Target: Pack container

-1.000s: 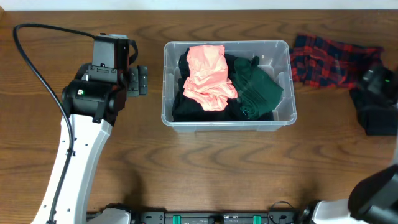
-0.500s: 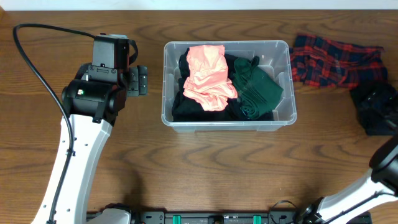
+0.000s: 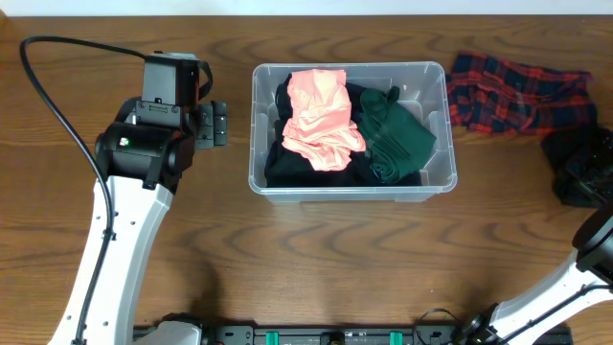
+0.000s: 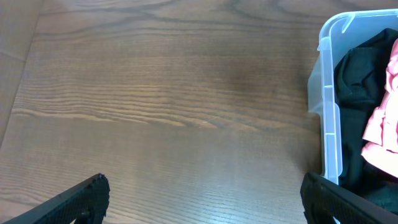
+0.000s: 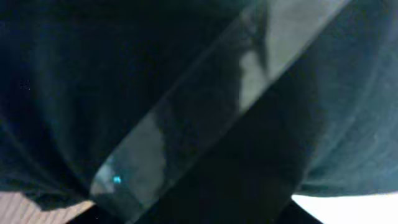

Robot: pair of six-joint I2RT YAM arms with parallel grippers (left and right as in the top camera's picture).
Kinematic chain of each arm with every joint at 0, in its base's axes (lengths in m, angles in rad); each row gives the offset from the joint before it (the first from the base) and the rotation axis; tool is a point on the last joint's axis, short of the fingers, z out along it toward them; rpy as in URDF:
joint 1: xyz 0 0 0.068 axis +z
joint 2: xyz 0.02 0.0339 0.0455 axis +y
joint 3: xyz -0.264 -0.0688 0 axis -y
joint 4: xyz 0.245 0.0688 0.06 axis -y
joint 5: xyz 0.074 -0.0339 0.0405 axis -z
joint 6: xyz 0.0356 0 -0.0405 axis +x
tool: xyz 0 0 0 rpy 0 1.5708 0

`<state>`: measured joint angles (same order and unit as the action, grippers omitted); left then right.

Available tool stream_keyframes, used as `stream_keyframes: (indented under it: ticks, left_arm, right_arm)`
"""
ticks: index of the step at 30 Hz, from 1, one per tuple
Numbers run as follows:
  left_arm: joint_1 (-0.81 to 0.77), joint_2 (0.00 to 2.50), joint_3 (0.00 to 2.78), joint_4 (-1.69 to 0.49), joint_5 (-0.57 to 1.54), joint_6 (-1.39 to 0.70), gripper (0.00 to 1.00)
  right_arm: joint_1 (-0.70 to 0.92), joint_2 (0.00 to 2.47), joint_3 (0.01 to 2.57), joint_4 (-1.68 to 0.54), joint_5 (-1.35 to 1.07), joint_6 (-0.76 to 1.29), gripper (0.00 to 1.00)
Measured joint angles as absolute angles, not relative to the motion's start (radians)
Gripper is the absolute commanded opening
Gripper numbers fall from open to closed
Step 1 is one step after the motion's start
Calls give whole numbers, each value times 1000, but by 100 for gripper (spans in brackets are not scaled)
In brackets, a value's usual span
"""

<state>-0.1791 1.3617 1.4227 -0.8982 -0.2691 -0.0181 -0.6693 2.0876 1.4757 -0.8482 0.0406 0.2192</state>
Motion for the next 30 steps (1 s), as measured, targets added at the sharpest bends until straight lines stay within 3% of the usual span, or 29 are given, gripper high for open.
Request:
stream_keyframes:
  ticks: [7,10,20,30]
  left_arm:
    - [-179,1362,1423,-898,-269,-19,98]
    - [-179,1362,1423,-898,-269,-18,98]
    - [-179,1362,1423,-898,-269,-18,98]
    - [-179,1362,1423,-898,-269,-19,98]
  right_arm:
    - [-669,2087,1485,-860,2,228,16]
    - [-669,2085,1486,-867,-19,227,13]
    - [-592,1933,1454,-946,-113,229,15]
    - [-297,1460,1454,-923,-171,217,15]
